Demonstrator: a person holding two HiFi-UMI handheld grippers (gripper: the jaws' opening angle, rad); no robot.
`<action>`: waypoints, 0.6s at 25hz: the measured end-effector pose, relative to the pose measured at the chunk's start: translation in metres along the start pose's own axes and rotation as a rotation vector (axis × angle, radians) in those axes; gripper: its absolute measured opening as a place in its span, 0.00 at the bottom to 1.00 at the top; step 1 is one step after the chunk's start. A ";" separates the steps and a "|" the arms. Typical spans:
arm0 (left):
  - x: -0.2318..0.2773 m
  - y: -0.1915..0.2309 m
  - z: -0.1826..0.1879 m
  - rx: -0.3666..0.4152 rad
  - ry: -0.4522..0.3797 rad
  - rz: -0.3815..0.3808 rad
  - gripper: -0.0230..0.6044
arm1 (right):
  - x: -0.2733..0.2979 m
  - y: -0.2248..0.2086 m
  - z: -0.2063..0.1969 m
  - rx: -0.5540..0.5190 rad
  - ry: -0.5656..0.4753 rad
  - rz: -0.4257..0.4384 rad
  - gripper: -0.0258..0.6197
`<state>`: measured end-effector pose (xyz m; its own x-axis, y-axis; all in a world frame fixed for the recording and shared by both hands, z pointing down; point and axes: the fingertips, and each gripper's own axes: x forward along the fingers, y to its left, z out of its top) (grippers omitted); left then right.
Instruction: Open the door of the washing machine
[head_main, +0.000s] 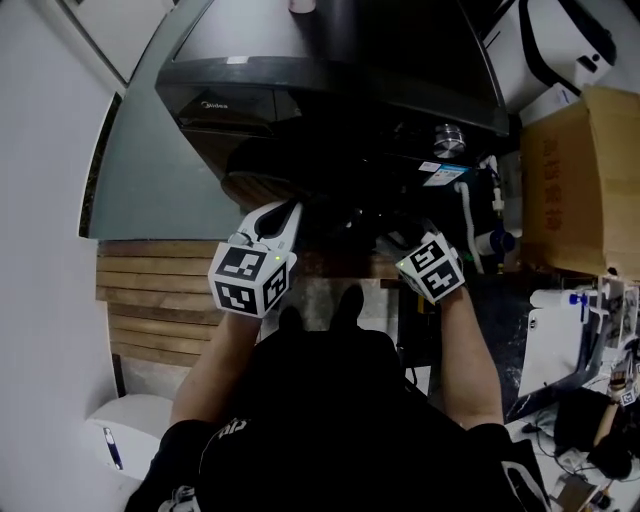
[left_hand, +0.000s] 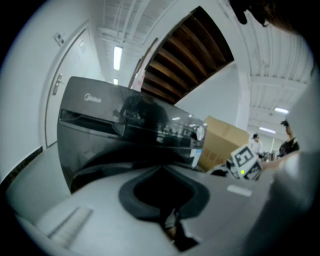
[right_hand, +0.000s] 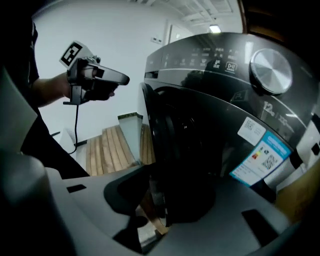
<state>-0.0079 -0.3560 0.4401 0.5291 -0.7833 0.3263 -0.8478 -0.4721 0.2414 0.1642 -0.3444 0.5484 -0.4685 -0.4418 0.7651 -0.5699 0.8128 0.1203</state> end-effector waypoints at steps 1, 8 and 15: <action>-0.002 -0.001 -0.001 0.001 -0.002 -0.009 0.05 | -0.003 0.009 -0.001 0.035 -0.033 -0.021 0.24; -0.032 -0.023 -0.022 0.032 0.027 -0.088 0.05 | -0.015 0.040 -0.006 0.115 -0.056 -0.136 0.25; -0.065 -0.044 -0.040 0.054 0.056 -0.106 0.05 | -0.025 0.075 -0.011 0.161 -0.095 -0.157 0.24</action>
<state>-0.0032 -0.2685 0.4445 0.6160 -0.7046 0.3523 -0.7867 -0.5735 0.2286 0.1407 -0.2687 0.5457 -0.4229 -0.5979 0.6810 -0.7373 0.6639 0.1249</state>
